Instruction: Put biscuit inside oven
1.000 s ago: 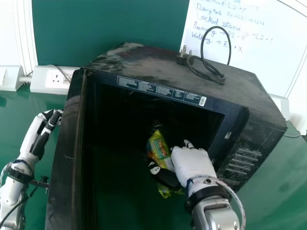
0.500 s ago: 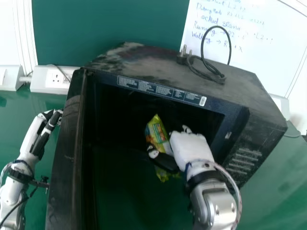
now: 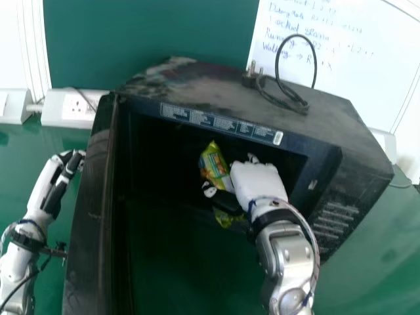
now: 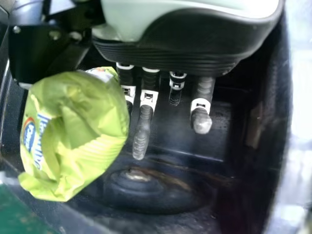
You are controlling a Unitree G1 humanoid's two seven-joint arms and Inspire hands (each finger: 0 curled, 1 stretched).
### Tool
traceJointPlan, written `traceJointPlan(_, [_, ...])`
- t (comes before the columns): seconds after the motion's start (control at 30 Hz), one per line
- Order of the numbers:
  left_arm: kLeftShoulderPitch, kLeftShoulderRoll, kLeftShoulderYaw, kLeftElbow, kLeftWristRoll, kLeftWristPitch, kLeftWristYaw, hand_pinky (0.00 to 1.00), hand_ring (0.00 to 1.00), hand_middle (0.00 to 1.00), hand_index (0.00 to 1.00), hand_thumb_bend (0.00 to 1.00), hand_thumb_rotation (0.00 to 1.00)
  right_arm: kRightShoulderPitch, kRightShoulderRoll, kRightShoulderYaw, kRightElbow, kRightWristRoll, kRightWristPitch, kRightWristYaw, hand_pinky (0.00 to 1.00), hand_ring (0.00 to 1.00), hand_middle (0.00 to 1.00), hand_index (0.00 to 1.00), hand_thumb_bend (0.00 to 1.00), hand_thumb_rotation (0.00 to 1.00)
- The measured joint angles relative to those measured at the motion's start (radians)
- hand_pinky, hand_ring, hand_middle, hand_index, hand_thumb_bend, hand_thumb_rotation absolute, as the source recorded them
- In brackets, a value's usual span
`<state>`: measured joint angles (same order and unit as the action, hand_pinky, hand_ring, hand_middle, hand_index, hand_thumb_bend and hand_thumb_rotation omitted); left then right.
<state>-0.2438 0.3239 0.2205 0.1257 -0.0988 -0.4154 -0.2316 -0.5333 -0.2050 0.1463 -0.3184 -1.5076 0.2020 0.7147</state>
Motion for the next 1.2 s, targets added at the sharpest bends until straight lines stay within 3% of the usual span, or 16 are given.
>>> traceJointPlan(0.63, [0.003,-0.004,0.000,-0.003,-0.003,0.002,-0.001,0.29,0.36,0.45,0.48,0.51,0.05,-0.097,-0.098,0.077,0.278,0.152,0.023,-0.242,0.11,0.18,0.47,0.49,0.53,0.00])
traceJointPlan(1.2, [0.005,-0.004,0.000,-0.002,-0.002,-0.002,-0.002,0.29,0.36,0.44,0.48,0.51,0.05,-0.232,-0.157,0.158,0.654,0.296,-0.005,-0.621,0.10,0.16,0.47,0.49,0.53,0.00])
